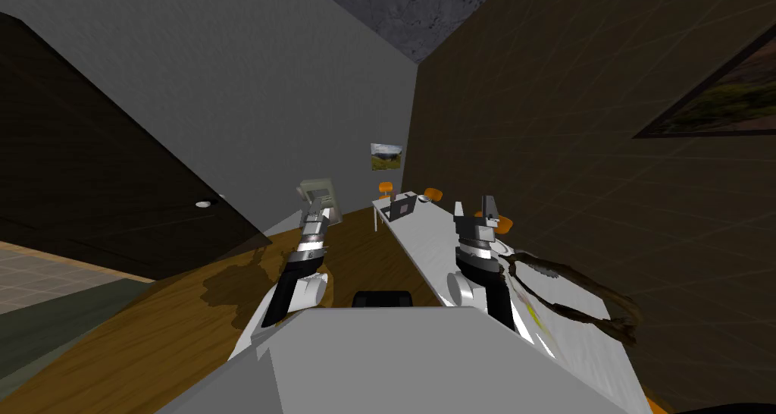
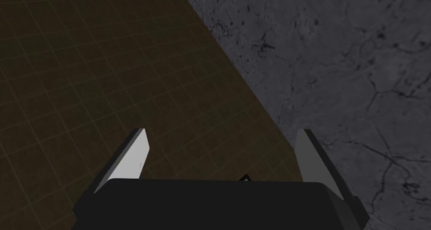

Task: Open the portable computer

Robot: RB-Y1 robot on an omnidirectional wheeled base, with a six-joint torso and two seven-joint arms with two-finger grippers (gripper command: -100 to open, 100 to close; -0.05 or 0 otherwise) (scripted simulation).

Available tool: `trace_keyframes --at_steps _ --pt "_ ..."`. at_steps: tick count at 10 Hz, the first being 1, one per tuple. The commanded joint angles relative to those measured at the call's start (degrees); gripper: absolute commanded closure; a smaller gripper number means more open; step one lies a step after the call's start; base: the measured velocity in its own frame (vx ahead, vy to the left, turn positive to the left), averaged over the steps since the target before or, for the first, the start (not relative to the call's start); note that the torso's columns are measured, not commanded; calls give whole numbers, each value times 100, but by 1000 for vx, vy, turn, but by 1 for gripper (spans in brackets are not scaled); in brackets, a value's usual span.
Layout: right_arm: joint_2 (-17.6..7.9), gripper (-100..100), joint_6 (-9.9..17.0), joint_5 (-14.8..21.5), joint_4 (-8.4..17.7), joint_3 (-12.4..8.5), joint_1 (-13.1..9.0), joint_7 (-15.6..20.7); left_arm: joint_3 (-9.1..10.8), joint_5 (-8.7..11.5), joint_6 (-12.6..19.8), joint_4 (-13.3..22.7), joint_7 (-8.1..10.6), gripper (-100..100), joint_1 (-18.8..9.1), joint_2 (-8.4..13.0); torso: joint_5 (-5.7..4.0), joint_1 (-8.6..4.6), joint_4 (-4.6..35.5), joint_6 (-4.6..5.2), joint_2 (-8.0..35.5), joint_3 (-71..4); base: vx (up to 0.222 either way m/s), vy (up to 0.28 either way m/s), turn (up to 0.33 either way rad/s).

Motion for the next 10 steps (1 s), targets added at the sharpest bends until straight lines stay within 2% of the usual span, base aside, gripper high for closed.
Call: trace_keyframes --at_steps 1,9,10 --pt "0 0 0 0 0 0 0 0 0 0 0 0 0 0 0 0 0 0 235 0 232 -467 0 0 0" --pt "0 0 -1 0 -2 0 0 0 0 0 -1 -2 0 0 0 0 0 0 3537 0 3539 -7073 0 0 0" --pt "-211 -100 8 72 19 -37 2 51 0 0 -1 -2 0 0 0 0 0 0 3960 0 3962 -7919 21 38 -18"
